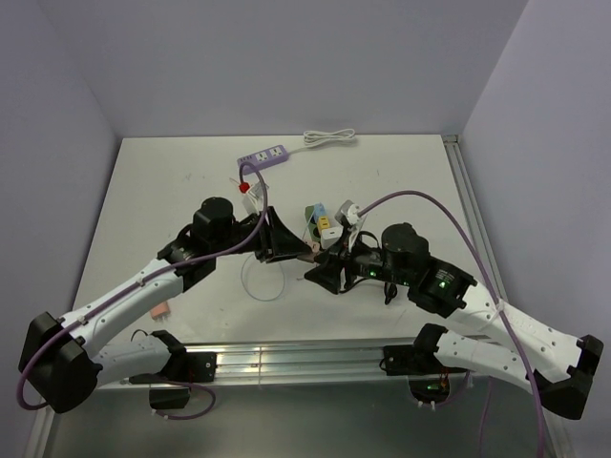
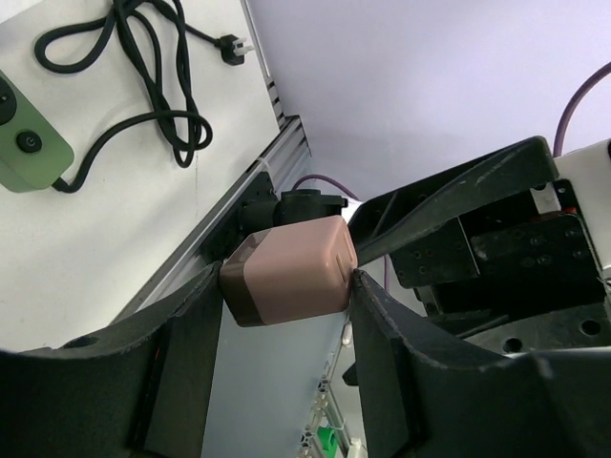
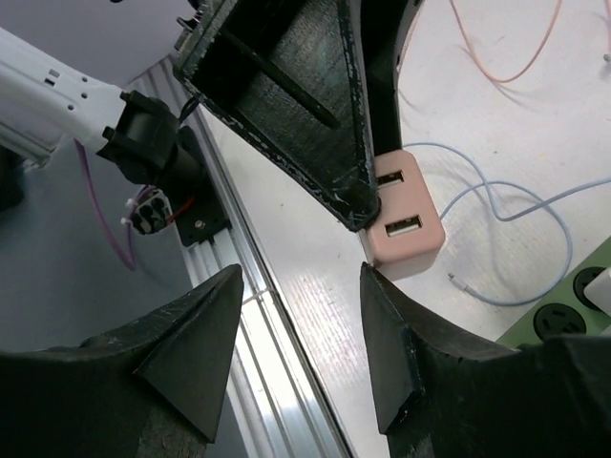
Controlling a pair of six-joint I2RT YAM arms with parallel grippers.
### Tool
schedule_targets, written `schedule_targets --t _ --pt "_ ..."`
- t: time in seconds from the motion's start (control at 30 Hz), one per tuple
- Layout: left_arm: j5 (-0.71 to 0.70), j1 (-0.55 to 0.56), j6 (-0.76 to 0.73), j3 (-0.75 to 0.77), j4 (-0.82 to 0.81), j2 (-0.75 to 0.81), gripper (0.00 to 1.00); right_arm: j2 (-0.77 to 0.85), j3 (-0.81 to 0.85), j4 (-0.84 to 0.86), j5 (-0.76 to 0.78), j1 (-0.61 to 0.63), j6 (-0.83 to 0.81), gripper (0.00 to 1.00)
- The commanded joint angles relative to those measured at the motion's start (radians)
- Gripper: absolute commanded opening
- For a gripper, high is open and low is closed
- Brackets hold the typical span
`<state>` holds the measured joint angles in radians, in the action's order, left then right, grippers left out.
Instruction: Insert the plug
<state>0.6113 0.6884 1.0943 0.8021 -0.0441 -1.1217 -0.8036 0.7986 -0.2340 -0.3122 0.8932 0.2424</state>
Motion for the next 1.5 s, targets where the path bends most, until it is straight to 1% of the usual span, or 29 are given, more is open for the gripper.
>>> schedule_targets --t 0.0,0.13,0.33,0.5,0.6,0.7,0.73,0.77,0.8,0.83,0.87,0.9,0.93,0.97,1.0,1.03,1.07,1.1,1.13,1.2,1.23,1.27,1.3,1.37,1.4,1.47 --pt "0.061 0.01 -0.002 0.011 -0.02 0.054 0.01 0.015 0.01 0.026 0.136 0.007 -0.052 0.6" --pt "0.061 0.01 -0.014 0.014 0.003 0.066 0.01 0.033 0.014 -0.033 0.197 0.009 -0.061 0.6" --pt "0.084 0.01 0.013 0.003 -0.043 0.066 0.01 0.037 0.008 -0.004 0.193 0.009 -0.055 0.6" --pt "0.09 0.011 0.018 -0.003 -0.045 0.077 0.01 0.007 0.004 0.062 0.142 0.009 -0.051 0.59" --pt "0.093 0.011 0.022 -0.007 -0.054 0.082 0.01 -0.017 0.007 0.081 0.099 0.009 -0.043 0.56" --pt "0.108 0.013 0.039 -0.02 -0.086 0.08 0.01 -0.026 -0.009 0.122 0.067 0.009 -0.035 0.45" --pt "0.113 0.013 0.041 -0.023 -0.092 0.08 0.01 -0.031 -0.009 0.122 0.058 0.007 -0.034 0.3" --pt "0.113 0.011 0.039 -0.021 -0.096 0.08 0.02 -0.031 -0.01 0.124 0.052 0.009 -0.029 0.2" --pt "0.114 0.013 0.036 -0.023 -0.097 0.082 0.04 -0.031 -0.015 0.125 0.041 0.009 -0.028 0.0" --pt "0.113 0.011 0.029 -0.024 -0.1 0.083 0.08 -0.028 -0.016 0.119 0.039 0.009 -0.023 0.0" --pt "0.113 0.011 0.021 -0.026 -0.102 0.086 0.15 -0.025 -0.021 0.119 0.039 0.007 -0.011 0.0" --pt "0.107 0.011 -0.011 -0.026 -0.096 0.089 0.24 -0.017 -0.028 0.119 0.047 0.007 -0.003 0.0" --pt "0.099 0.013 -0.033 -0.023 -0.082 0.094 0.28 -0.003 -0.03 0.114 0.051 0.007 0.008 0.0" --pt "0.091 0.013 -0.057 -0.017 -0.056 0.103 0.32 0.004 -0.032 0.11 0.056 0.007 0.026 0.0" --pt "0.075 0.013 -0.118 -0.012 0.002 0.109 0.38 0.012 -0.024 0.09 0.064 0.007 0.037 0.0" --pt "-0.005 0.011 -0.152 0.009 0.05 0.128 0.41 0.026 -0.019 0.072 0.076 0.009 0.047 0.0" --pt "-0.057 0.011 -0.183 0.023 0.114 0.14 0.43 0.032 -0.015 0.059 0.081 0.007 0.063 0.0" --pt "-0.099 0.011 -0.227 0.028 0.171 0.155 0.48 0.038 -0.009 0.027 0.082 0.009 0.069 0.0" --pt "-0.175 0.011 -0.243 0.02 0.177 0.196 0.49 0.052 -0.009 0.015 0.088 0.009 0.077 0.0" --pt "-0.261 0.013 -0.296 -0.009 0.187 0.244 0.51 0.06 -0.003 -0.026 0.105 0.009 0.086 0.0" --pt "-0.295 0.011 -0.306 -0.021 0.197 0.291 0.52 0.057 0.007 -0.043 0.114 0.009 0.087 0.0" --pt "-0.355 0.011 -0.319 -0.03 0.199 0.315 0.52 0.053 0.014 -0.059 0.133 0.009 0.09 0.0" --pt "-0.376 0.013 -0.345 -0.053 0.191 0.338 0.53 0.049 0.027 -0.083 0.145 0.009 0.098 0.0" --pt "-0.392 0.013 -0.359 -0.075 0.168 0.39 0.54 0.038 0.042 -0.103 0.157 0.009 0.11 0.0" --pt "-0.375 0.011 -0.381 -0.105 0.146 0.41 0.57 0.035 0.05 -0.11 0.154 0.009 0.113 0.0" --pt "-0.322 0.011 -0.39 -0.138 0.054 0.453 0.57 0.032 0.056 -0.103 0.141 0.007 0.13 0.0"
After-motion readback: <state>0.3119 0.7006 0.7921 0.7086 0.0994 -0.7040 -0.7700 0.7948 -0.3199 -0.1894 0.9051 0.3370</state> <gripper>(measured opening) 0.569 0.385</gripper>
